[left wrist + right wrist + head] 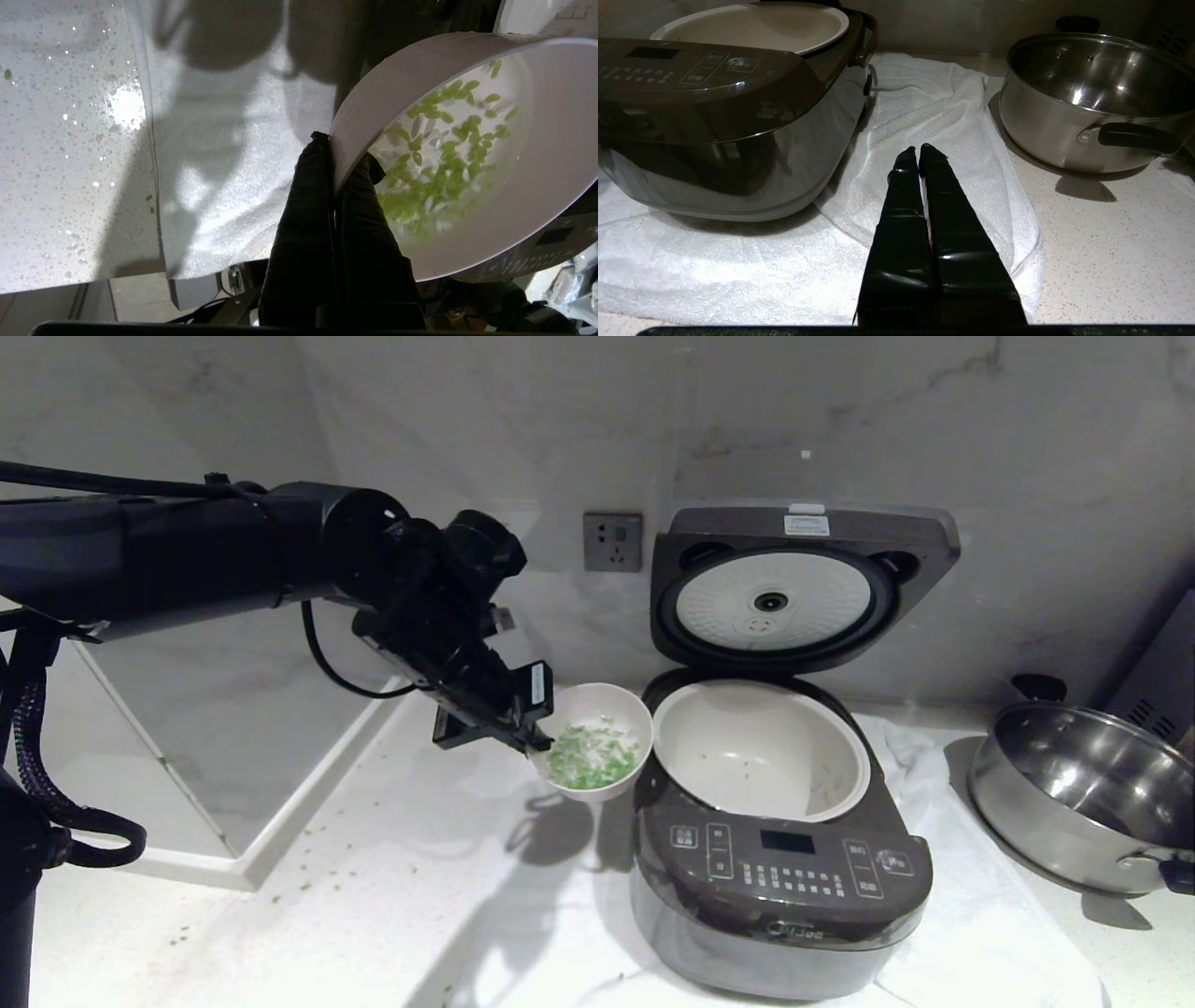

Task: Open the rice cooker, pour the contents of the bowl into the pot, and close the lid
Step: Fill a bowl with water from the tap

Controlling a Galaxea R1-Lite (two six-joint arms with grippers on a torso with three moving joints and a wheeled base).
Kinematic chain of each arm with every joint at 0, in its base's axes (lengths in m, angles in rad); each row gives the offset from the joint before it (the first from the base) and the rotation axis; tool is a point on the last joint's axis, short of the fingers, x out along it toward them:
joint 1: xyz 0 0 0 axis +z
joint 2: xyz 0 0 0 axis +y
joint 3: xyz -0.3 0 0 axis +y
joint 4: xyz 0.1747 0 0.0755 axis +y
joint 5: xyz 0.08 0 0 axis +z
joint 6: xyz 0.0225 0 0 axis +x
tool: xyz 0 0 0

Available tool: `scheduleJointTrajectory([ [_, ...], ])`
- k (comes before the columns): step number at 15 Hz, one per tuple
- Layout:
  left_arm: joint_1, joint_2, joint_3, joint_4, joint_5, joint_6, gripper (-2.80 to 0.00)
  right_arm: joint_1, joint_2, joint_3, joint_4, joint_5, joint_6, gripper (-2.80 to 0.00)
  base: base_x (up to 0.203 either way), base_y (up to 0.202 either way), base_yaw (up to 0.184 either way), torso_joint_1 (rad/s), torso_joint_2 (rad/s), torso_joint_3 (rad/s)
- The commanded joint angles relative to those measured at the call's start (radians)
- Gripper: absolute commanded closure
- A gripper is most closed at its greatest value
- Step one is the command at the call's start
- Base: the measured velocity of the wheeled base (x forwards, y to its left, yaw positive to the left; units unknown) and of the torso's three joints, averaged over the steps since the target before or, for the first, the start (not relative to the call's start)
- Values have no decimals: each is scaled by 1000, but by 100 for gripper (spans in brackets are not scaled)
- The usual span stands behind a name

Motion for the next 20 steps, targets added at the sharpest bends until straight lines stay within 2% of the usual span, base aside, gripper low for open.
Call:
scheduleJointTrajectory([
  [1, -9, 8, 1, 15, 3, -5, 0, 0, 1, 2, 0, 0, 0, 0, 0, 0, 0, 0, 0, 0],
  [5, -39, 57, 0, 1, 82, -9, 0, 0, 1, 2, 0, 0, 0, 0, 0, 0, 0, 0, 0, 0],
  [10, -51, 41, -1, -30, 84, -9, 0, 0, 1, 2, 0, 0, 0, 0, 0, 0, 0, 0, 0, 0],
  [20, -41, 18, 3, 51, 95, 5, 0, 0, 1, 2, 0, 0, 0, 0, 0, 0, 0, 0, 0, 0],
])
